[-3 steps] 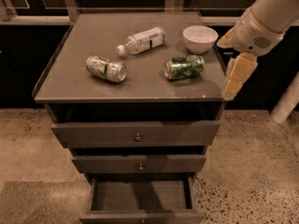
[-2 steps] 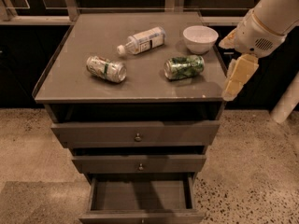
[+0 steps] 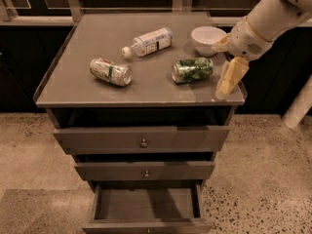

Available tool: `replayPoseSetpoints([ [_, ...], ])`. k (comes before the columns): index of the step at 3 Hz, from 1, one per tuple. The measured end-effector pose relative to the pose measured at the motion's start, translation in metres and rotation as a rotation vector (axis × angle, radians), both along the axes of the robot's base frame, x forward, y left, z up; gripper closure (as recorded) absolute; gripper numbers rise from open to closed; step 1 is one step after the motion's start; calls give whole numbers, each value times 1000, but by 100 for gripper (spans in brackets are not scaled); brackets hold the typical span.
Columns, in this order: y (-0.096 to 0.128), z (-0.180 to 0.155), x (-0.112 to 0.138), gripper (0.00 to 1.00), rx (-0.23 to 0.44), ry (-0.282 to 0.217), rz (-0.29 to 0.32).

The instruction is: Place green can into bottom drawer

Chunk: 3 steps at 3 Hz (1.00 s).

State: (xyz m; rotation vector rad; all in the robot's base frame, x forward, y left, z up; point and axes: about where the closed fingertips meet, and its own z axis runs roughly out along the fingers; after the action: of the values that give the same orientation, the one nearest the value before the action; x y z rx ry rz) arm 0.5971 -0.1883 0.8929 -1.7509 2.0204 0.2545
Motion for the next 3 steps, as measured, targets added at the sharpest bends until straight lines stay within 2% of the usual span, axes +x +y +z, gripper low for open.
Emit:
replayPoseSetpoints([
  [1, 20, -25, 27, 0, 55, 10, 69],
  [2, 49, -89, 53, 0, 129, 71, 154],
  [3, 50, -90, 53, 0, 129, 73, 154],
])
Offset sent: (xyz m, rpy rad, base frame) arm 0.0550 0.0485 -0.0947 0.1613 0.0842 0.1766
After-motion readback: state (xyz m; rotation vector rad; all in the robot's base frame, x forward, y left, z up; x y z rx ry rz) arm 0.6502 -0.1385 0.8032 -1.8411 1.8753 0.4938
